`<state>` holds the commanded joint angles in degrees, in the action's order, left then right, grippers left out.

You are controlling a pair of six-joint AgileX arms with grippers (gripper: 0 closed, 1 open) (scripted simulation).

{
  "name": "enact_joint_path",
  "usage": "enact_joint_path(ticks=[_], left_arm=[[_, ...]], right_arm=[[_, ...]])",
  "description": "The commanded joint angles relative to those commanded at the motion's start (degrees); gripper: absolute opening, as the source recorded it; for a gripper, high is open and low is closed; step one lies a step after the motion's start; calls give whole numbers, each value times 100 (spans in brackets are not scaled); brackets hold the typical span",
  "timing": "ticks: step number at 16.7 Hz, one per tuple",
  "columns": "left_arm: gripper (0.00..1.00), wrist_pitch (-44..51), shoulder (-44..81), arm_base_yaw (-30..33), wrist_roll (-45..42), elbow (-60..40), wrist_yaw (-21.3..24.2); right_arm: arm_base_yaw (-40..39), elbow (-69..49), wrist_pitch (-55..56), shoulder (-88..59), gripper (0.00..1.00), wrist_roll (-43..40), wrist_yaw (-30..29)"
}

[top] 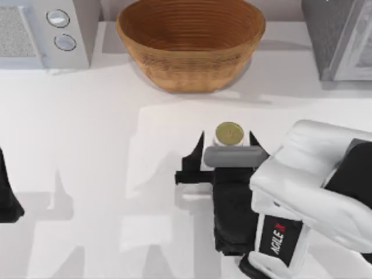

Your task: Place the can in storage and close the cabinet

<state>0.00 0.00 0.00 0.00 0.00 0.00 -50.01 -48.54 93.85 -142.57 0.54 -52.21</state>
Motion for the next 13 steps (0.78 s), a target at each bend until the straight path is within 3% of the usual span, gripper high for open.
enact_joint_path(ticks=[9,13], left_arm=[[100,0,0,0,0,0,0],[100,0,0,0,0,0,0]], right_arm=[[0,0,0,0,2,0,0],[0,0,0,0,0,0,0]])
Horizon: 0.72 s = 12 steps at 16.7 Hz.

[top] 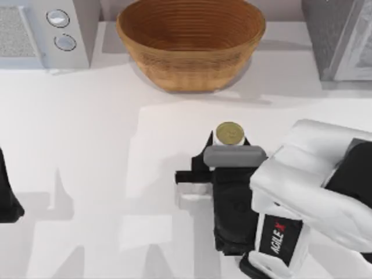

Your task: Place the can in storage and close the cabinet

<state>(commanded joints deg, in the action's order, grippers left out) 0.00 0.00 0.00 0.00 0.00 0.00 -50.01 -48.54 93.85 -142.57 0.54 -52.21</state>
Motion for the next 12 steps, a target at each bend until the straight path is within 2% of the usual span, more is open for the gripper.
enact_joint_path(ticks=[7,12], left_arm=[[100,0,0,0,0,0,0],[100,0,0,0,0,0,0]], right_arm=[[-12,-1,-56,82,0,15,2],[2,57,-925,1014,0,23,13]])
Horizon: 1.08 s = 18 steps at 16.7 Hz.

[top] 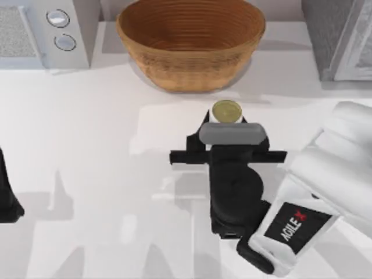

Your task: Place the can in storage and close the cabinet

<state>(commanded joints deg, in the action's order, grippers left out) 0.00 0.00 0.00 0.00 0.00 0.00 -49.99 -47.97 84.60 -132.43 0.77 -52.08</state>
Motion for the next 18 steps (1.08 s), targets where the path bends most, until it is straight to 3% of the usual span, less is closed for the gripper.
enact_joint_path(ticks=[9,18], left_arm=[[100,0,0,0,0,0,0],[100,0,0,0,0,0,0]], right_arm=[[-21,148,-2136,2200,0,32,20],[90,288,-2416,2556,0,82,173]])
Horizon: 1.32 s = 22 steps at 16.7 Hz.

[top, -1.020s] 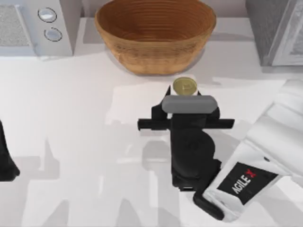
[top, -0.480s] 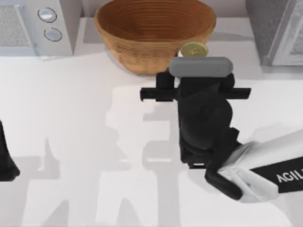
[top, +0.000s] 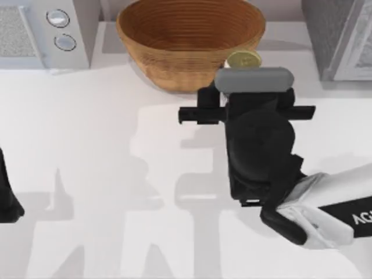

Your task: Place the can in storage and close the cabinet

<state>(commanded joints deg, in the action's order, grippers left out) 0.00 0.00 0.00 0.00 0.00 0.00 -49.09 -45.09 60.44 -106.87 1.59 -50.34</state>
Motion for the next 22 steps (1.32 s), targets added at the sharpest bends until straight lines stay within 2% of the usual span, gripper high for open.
enact_joint_path(ticks=[3,6,15,19,22], left_arm=[[100,0,0,0,0,0,0],[100,0,0,0,0,0,0],[100,0,0,0,0,0,0],[100,0,0,0,0,0,0],[100,0,0,0,0,0,0]], right_arm=[[415,594,-501,719,0,85,558],[1059,1467,-1320,1968,0,141,1359],[3386,3945,-4286,7344,0,67,3812],[4230,4427,-5287,9280,0,-34,4547],[4673,4518,-5785,10226,0,-110,4881]])
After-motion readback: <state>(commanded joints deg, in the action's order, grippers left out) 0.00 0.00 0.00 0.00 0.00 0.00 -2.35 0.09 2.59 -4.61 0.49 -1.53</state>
